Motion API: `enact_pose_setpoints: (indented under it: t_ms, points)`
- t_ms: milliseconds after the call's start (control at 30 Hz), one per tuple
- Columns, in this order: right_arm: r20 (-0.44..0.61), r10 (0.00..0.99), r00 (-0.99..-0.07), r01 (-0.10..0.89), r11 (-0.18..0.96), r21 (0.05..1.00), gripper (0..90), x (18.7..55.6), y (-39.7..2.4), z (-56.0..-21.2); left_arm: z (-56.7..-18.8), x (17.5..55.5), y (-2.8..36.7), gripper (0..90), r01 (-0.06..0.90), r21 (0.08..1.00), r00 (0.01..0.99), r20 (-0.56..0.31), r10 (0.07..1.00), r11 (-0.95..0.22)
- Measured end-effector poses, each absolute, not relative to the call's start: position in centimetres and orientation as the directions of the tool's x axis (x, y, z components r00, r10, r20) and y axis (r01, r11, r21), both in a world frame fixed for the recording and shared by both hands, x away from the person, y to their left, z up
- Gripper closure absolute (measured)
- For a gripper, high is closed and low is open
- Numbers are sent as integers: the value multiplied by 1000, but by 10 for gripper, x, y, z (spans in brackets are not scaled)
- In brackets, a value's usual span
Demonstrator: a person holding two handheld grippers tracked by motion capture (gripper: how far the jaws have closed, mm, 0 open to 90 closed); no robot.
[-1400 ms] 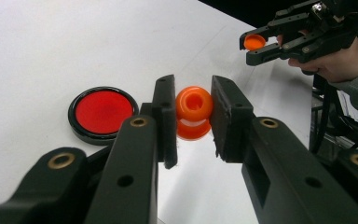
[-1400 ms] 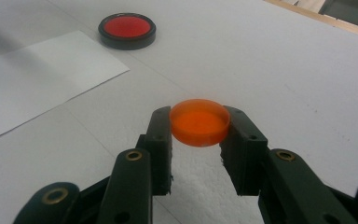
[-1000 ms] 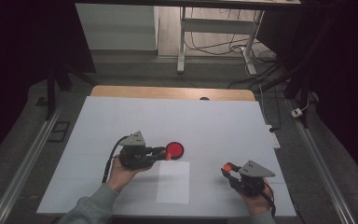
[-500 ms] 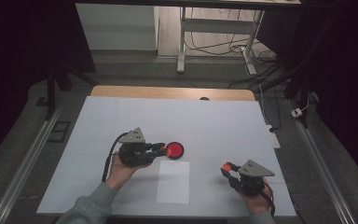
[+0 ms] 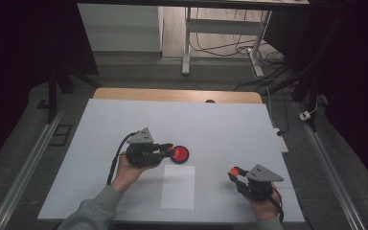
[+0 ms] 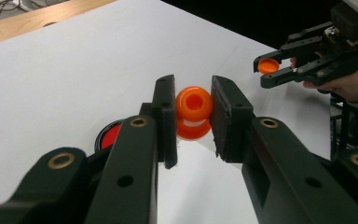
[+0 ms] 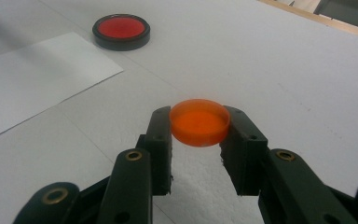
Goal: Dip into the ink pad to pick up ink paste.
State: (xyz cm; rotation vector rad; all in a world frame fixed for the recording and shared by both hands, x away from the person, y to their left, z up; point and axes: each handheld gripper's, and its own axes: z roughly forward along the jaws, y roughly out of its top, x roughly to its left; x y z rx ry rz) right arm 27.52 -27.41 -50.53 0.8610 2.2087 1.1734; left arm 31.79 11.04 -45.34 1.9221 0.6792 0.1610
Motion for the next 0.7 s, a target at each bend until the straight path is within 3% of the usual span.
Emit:
enact_pose_setpoints:
  t_ms: [700]
  points:
    - [-127, 718, -685, 298, 435, 850, 645, 276, -273, -507, -476, 352, 89, 721, 416, 840, 822, -183, 540, -347]
